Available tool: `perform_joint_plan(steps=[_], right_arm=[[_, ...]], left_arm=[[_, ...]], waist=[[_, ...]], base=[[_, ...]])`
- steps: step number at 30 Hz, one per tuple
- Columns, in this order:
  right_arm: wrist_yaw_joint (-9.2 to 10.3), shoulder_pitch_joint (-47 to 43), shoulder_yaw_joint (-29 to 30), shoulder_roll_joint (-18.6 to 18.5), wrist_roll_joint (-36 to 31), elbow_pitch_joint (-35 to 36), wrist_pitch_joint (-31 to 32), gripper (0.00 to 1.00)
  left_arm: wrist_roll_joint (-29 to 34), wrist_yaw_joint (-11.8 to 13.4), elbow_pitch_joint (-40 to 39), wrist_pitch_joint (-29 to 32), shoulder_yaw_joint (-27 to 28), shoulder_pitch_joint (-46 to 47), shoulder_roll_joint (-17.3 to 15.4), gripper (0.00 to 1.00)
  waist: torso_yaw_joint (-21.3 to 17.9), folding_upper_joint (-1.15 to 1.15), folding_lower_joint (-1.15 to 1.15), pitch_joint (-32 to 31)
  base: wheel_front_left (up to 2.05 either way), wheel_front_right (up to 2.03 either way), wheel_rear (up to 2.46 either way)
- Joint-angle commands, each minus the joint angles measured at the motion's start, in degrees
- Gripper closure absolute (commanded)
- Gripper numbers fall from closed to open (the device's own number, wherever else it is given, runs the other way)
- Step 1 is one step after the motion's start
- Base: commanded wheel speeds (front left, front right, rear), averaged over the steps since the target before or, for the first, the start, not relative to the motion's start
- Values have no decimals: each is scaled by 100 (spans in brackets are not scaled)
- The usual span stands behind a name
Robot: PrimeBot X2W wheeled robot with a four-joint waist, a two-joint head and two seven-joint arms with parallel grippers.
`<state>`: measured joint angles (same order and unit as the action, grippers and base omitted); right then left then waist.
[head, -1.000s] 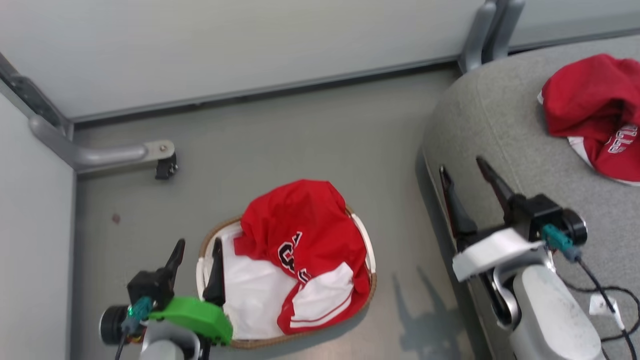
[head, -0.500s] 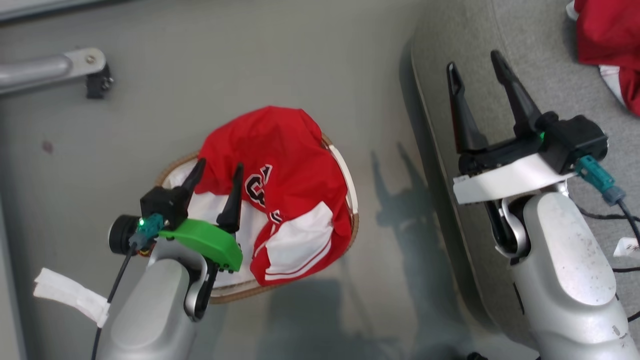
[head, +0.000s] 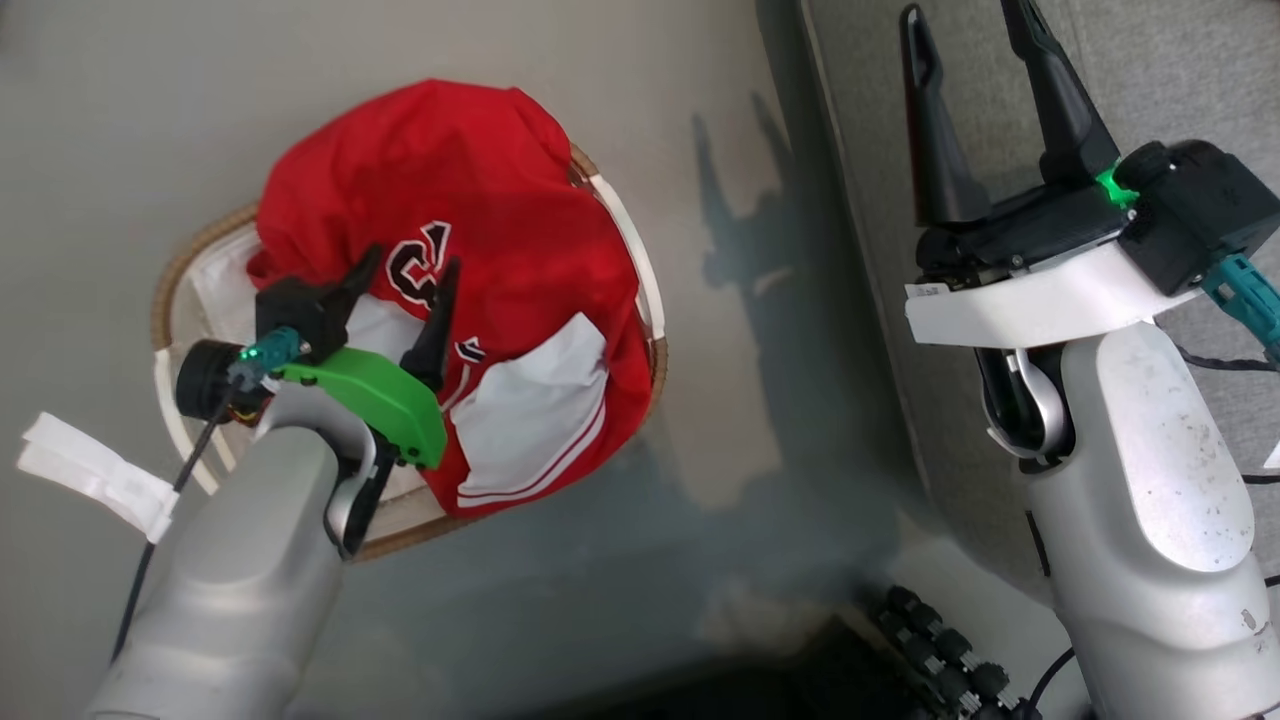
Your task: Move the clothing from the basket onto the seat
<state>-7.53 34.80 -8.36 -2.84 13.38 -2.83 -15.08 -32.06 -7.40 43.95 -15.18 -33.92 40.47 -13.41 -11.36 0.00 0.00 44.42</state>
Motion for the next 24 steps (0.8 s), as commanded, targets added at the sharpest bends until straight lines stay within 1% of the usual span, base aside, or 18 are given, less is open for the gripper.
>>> perform_joint_plan(steps=[1, 5, 9, 15, 19, 22, 24], right_arm=[[7, 99, -28, -12, 58, 70, -14, 0], [8, 193, -114, -12, 151, 234, -14, 0], [7, 272, -172, -11, 221, 386, -14, 0], [7, 223, -224, -12, 186, 535, -14, 0], [7, 211, -270, -13, 162, 592, -14, 0], [7, 196, -294, -12, 191, 594, -14, 0], [7, 198, -322, -13, 220, 544, -14, 0]], left_arm=[[-106, -18, 117, 5, -56, 194, -106, 0], [-481, -18, 447, 5, -305, 479, -191, 0], [-781, -17, 684, 36, -680, 740, -299, 0], [-1325, -17, 931, 148, -1187, 991, -398, 0], [-1625, -17, 912, 227, -1566, 1069, -426, 0], [-1875, -18, 810, 257, -1838, 1103, -506, 0], [-2027, -17, 725, 246, -2080, 1113, -567, 100]], waist=[[-329, 0, 0, 565], [-425, 0, 0, 814], [-507, 0, 0, 1002], [-489, 0, 0, 1108], [-483, 0, 0, 1139], [-487, 0, 0, 1135], [-503, 0, 0, 1098]], base=[[0, 0, 0], [0, 0, 0], [0, 0, 0], [0, 0, 0], [0, 0, 0], [0, 0, 0], [0, 0, 0]])
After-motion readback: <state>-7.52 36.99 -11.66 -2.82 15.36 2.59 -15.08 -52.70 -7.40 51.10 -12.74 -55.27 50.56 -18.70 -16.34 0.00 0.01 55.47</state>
